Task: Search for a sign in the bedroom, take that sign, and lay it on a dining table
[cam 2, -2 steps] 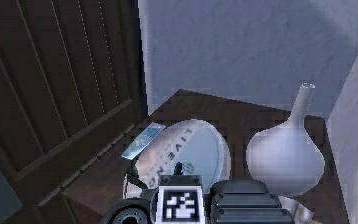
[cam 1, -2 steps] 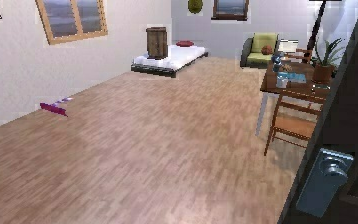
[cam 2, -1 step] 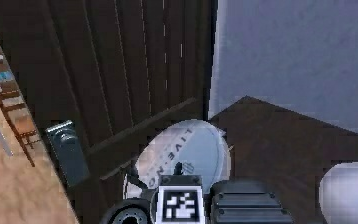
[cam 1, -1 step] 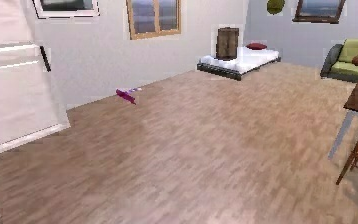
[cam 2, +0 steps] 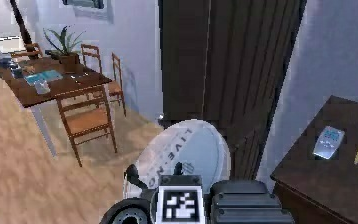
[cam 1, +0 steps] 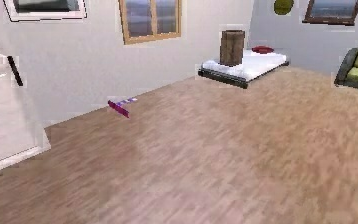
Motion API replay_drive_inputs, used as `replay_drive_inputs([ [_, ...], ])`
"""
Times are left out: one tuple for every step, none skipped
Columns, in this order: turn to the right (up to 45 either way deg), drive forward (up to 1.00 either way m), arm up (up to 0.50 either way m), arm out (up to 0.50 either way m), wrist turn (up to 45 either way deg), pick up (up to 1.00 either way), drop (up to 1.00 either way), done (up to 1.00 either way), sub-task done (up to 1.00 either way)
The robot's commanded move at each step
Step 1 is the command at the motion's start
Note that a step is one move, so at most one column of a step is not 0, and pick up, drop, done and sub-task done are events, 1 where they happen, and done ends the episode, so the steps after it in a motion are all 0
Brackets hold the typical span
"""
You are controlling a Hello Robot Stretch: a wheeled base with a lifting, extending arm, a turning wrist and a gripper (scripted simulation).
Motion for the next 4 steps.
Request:
replay_drive_inputs([
  [-45.0,0.00,0.00,0.00,0.0,0.00,0.00,0.00,0.00],
  [0.0,1.00,0.00,0.00,0.0,0.00,0.00,0.00,0.00],
  [0.0,0.65,0.00,0.00,0.0,0.00,0.00,0.00,0.00],
  [-45.0,0.00,0.00,0.00,0.0,0.00,0.00,0.00,0.00],
])
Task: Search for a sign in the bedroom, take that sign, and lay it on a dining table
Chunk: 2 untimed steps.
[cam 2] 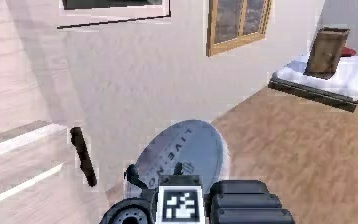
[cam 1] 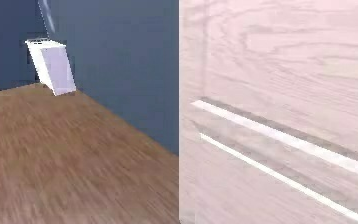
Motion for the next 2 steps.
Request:
replay_drive_inputs([
  [-45.0,0.00,0.00,0.00,0.0,0.00,0.00,0.00,0.00],
  [0.0,0.30,0.00,0.00,0.0,0.00,0.00,0.00,0.00],
])
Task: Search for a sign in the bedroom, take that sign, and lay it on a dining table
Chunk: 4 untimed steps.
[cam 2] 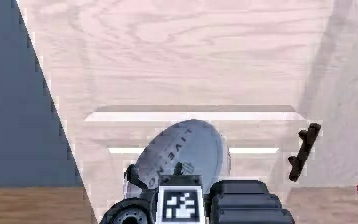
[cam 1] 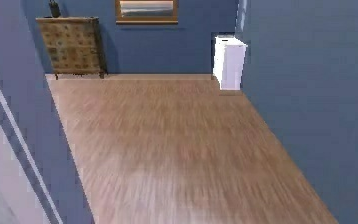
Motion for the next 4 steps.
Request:
replay_drive_inputs([
  [9.0,0.00,0.00,0.00,0.0,0.00,0.00,0.00,0.00],
  [0.0,0.55,0.00,0.00,0.0,0.00,0.00,0.00,0.00],
  [-45.0,0.00,0.00,0.00,0.0,0.00,0.00,0.00,0.00],
  [0.0,0.30,0.00,0.00,0.0,0.00,0.00,0.00,0.00],
])
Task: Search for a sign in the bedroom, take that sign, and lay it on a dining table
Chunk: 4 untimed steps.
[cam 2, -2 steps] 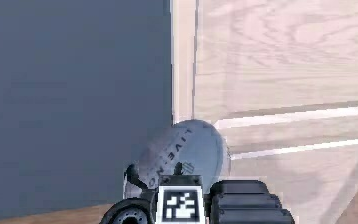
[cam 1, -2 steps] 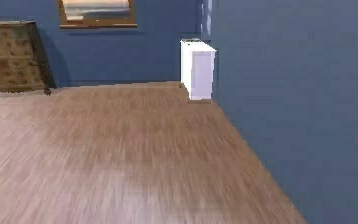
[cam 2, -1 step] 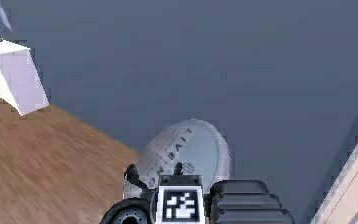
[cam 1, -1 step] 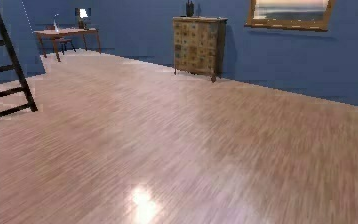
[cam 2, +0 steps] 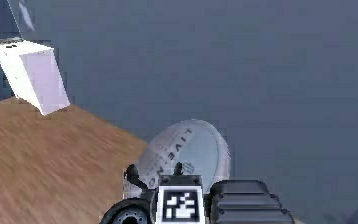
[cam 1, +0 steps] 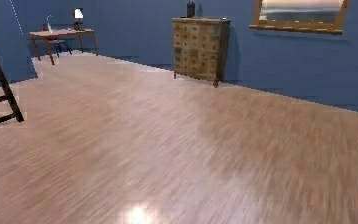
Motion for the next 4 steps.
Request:
replay_drive_inputs([
  [-24.0,0.00,0.00,0.00,0.0,0.00,0.00,0.00,0.00],
  [0.0,1.00,0.00,0.00,0.0,0.00,0.00,0.00,0.00],
  [0.0,1.00,0.00,0.00,0.0,0.00,0.00,0.00,0.00],
  [0.0,1.00,0.00,0.00,0.0,0.00,0.00,0.00,0.00],
])
